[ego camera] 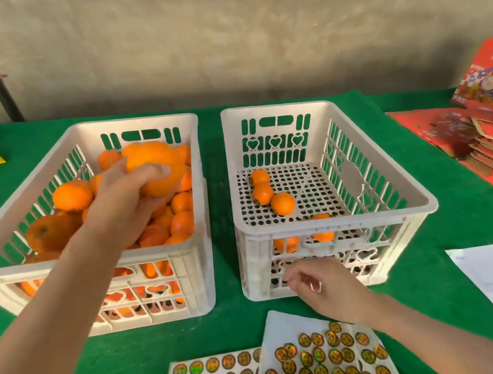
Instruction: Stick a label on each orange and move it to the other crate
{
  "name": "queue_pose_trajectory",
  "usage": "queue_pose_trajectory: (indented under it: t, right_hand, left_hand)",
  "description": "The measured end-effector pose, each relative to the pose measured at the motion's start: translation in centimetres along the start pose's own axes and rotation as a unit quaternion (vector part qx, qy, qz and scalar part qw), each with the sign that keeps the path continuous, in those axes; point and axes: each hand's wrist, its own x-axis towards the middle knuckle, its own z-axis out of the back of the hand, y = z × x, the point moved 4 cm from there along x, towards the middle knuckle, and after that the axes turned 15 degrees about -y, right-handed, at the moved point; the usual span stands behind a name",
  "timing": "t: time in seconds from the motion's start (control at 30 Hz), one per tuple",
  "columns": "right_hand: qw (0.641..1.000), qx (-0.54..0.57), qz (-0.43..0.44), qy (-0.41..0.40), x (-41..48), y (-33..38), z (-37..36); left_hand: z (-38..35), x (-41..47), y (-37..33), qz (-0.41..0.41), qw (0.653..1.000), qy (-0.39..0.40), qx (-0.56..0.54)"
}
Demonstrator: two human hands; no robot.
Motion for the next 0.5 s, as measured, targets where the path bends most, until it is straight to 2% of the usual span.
queue_pose_trajectory:
  t: [0.07,0.17,0.33,0.5]
  right_hand:
    - [0.985,-0.069,-0.112,0.108,-2.7,-3.8,-0.9]
    - [0.938,-0.176,-0.233,0.188,-5.2,-8.1,-0.7]
    - [0.903,-0.214,-0.269,0.259,-6.7,-9.4,-0.9]
    - [0.900,-0.198,-0.274,0.273,-6.8,-9.1,-0.9]
  left_hand:
    - [-1.1,-3.7,0.5,0.001,0.999,0.040,-0.009]
    - [-2.3,-8.5,2.2,0.018,0.995,0.090,-0.034]
    - [-3.1,-12.6,6.7,0.125,0.985,0.101,-0.056]
    - [-2.9,-14.4,10.9,0.199,0.975,0.081,-0.053]
